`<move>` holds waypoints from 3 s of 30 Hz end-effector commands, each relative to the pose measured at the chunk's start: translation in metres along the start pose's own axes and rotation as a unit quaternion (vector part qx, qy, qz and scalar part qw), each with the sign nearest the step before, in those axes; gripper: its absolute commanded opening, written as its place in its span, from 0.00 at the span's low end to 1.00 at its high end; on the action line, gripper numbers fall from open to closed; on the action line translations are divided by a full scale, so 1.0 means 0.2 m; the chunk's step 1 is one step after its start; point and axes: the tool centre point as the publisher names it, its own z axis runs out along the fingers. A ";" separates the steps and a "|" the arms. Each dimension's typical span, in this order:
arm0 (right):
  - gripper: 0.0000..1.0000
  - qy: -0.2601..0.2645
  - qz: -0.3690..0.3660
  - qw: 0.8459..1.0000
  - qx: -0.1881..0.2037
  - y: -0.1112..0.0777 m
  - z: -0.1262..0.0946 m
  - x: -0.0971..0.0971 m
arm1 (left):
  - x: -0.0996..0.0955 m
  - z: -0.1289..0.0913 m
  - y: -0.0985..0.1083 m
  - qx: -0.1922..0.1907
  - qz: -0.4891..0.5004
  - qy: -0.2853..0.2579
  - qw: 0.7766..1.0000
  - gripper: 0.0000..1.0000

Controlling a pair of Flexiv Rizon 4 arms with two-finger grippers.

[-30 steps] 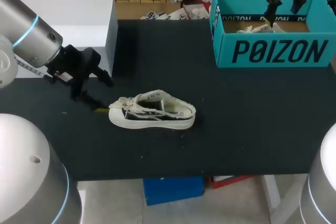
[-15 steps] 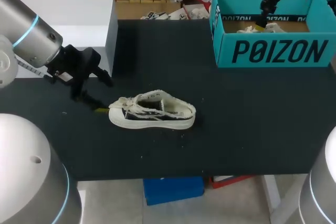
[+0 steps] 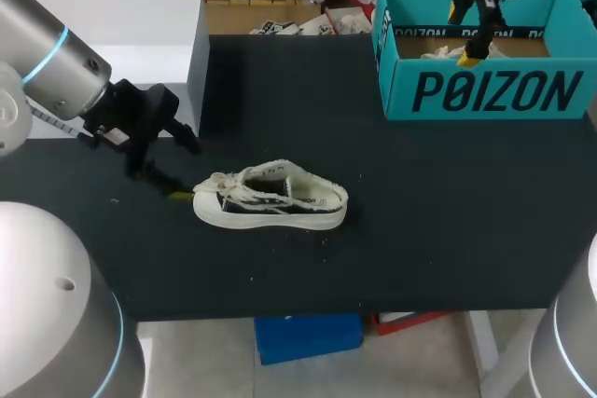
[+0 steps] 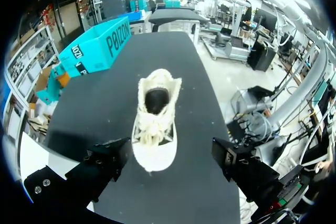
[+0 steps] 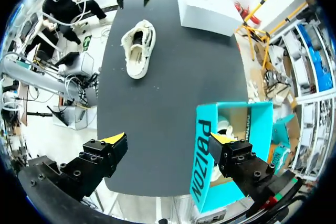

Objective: Take the shoe out of the shoebox, open the shoe tongue, remove and reinsert the insole, then place the shoe into the shoebox

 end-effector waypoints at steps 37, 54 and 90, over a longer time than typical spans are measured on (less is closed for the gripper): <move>1.00 -0.054 -0.043 0.988 -0.137 0.45 0.35 0.36 | 0.00 0.01 0.00 0.000 0.001 -0.001 1.000 1.00; 1.00 -0.077 -0.007 0.979 -0.189 0.66 0.63 0.48 | 0.00 0.01 0.00 0.000 0.001 -0.001 1.000 1.00; 1.00 -0.054 0.042 0.959 -0.275 0.73 1.02 0.57 | 0.00 0.01 0.00 0.000 0.001 -0.001 1.000 1.00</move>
